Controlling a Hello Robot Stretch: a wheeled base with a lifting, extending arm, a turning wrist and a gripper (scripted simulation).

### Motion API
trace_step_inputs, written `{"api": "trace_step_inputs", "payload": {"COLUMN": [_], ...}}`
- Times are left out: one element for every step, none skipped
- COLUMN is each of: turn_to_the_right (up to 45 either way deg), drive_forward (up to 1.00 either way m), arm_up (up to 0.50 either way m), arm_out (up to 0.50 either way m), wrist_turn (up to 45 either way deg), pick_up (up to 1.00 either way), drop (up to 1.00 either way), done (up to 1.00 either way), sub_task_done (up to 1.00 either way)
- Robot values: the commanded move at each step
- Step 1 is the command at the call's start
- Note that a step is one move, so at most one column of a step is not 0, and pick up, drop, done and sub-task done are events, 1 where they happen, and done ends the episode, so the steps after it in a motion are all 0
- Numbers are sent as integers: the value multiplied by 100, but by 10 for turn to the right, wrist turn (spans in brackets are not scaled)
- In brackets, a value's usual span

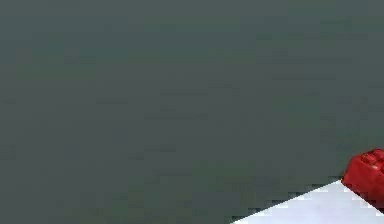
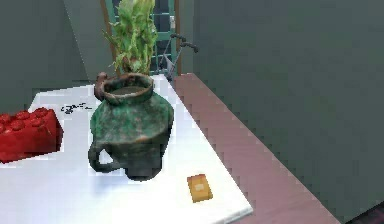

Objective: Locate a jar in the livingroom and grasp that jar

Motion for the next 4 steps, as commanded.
{"api": "trace_step_inputs", "payload": {"turn_to_the_right": [-120, 0, 0, 0], "drive_forward": [0, 0, 0, 0], "arm_up": [0, 50, 38, 0], "arm_out": [0, 0, 0, 4], "wrist_turn": [0, 0, 0, 0], "pick_up": [0, 0, 0, 0], "drop": [0, 0, 0, 0], "done": [0, 0, 0, 0], "sub_task_done": [0, 0, 0, 0]}}
